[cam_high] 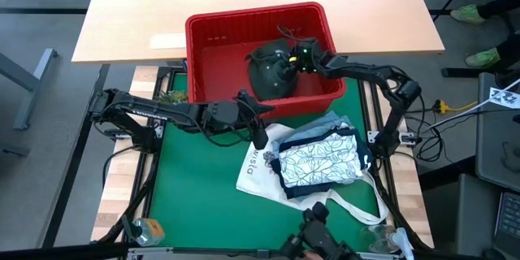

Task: Fold laundry
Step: Fold the patterned white shirt

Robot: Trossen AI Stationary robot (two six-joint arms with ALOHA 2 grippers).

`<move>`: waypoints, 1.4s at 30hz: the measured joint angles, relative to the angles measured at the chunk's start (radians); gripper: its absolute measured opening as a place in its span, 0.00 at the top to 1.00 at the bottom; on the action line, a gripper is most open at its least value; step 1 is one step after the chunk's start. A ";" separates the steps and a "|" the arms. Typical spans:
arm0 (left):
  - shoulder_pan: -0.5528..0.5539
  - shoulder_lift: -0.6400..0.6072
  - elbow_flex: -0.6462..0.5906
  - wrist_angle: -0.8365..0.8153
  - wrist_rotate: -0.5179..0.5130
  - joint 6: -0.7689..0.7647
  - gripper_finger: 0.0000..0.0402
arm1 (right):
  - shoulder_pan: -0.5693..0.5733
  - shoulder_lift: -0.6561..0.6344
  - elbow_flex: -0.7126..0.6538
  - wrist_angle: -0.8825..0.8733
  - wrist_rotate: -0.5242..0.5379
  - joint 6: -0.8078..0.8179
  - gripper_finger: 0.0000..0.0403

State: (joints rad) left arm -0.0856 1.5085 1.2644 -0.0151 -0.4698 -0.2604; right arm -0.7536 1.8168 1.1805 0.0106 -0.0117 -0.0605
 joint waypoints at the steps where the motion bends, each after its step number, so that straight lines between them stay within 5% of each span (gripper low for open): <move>1: 0.000 0.000 0.000 0.000 0.000 0.000 0.62 | 0.000 0.011 0.000 -0.002 -0.002 0.000 0.33; 6: 0.000 0.000 0.000 0.000 0.000 0.000 0.62 | 0.000 0.048 0.000 -0.010 -0.006 0.000 0.44; 17: 0.000 0.000 0.000 -0.001 0.000 0.000 0.62 | 0.000 0.064 0.000 0.025 -0.006 -0.001 0.96; 27: 0.000 0.000 0.000 -0.016 0.000 0.000 0.62 | 0.002 0.050 0.088 -0.050 -0.051 0.003 0.95; 36: 0.000 0.000 0.000 -0.057 -0.008 0.000 0.62 | 0.002 0.050 0.416 -0.330 -0.140 0.003 0.96; 42: 0.005 0.000 0.000 -0.061 -0.122 0.000 0.62 | 0.002 0.050 0.660 -0.532 -0.184 0.003 0.97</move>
State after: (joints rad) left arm -0.0810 1.5085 1.2648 -0.0757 -0.5919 -0.2600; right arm -0.7521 1.8671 1.8406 -0.5213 -0.1961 -0.0578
